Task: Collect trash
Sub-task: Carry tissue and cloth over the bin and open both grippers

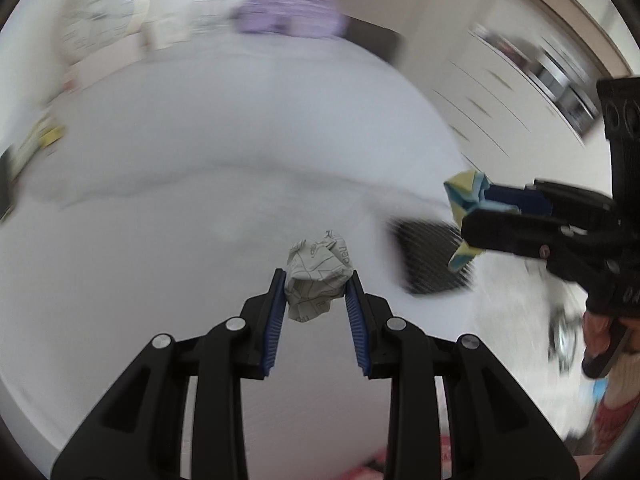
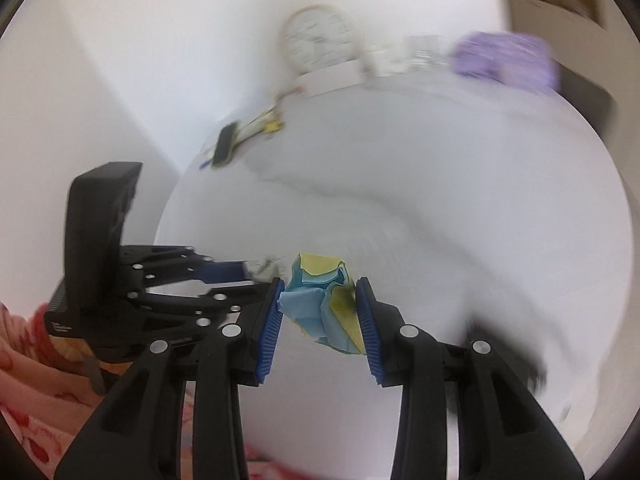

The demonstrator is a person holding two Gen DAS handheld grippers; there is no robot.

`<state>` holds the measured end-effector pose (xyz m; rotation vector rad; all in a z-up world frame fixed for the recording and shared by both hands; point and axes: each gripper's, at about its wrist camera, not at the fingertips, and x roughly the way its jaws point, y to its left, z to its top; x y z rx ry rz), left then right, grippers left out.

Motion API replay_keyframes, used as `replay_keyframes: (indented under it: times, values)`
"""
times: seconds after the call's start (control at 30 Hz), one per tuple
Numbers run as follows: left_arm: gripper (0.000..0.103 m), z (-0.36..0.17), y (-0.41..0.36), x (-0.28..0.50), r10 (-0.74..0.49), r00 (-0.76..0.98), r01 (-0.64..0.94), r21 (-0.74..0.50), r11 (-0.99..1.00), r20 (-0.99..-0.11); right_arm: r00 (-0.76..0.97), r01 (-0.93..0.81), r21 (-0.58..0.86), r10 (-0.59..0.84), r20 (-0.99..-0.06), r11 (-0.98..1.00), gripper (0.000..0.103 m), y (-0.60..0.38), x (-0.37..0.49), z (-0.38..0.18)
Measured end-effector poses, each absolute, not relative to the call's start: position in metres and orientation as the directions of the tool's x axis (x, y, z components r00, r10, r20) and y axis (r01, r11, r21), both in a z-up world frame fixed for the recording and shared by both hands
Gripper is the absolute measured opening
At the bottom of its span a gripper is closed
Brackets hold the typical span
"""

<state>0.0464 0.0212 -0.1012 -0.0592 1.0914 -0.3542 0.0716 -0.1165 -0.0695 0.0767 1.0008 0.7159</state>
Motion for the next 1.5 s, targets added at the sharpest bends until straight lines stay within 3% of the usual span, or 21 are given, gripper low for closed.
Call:
replay_keyframes:
  times: [0.23,0.4,0.77,0.83,0.9,0.93,0.97,1.13,1.5]
  values:
    - [0.029,-0.117,-0.125,-0.009,-0.425,0.21,0.55,-0.253,0.796,-0.881,0.453,-0.199,0.421,0.464,-0.761,0.885,0.037,-0.267,-0.02,-0.088]
    - [0.029,-0.138,-0.204,-0.047,-0.424,0.107,0.649,-0.26,0.715,-0.899,0.499,-0.029,0.414,0.372,-0.783,0.91,0.037,-0.344,-0.078,-0.099]
    - [0.03,-0.161,-0.276,-0.08,-0.352,0.064,0.683,-0.216,0.698,-0.934,0.527,0.033,0.435,0.355,-0.773,0.9,0.037,-0.414,-0.128,-0.113]
    - [0.039,-0.167,-0.28,-0.079,-0.328,0.058,0.676,-0.204,0.708,-0.943,0.531,0.029,0.443,0.362,-0.767,0.896,0.037,-0.419,-0.131,-0.113]
    - [0.059,-0.17,-0.28,-0.081,-0.305,0.054,0.662,-0.195,0.723,-0.951,0.535,0.025,0.445,0.364,-0.763,0.895,0.037,-0.423,-0.135,-0.112]
    - [0.074,-0.172,-0.284,-0.084,-0.298,0.061,0.658,-0.186,0.73,-0.952,0.539,0.02,0.448,0.367,-0.758,0.894,0.037,-0.424,-0.135,-0.111]
    - [0.079,-0.17,-0.283,-0.085,-0.294,0.077,0.654,-0.175,0.736,-0.953,0.542,0.019,0.45,0.369,-0.755,0.893,0.037,-0.425,-0.136,-0.109]
    - [0.088,-0.156,-0.282,-0.089,-0.307,0.115,0.672,-0.153,0.724,-0.945,0.55,0.018,0.463,0.378,-0.745,0.886,0.037,-0.425,-0.135,-0.112]
    - [0.09,-0.128,-0.256,-0.082,-0.317,0.186,0.64,-0.13,0.757,-0.93,0.49,0.024,0.401,0.339,-0.803,0.916,0.039,-0.41,-0.123,-0.143]
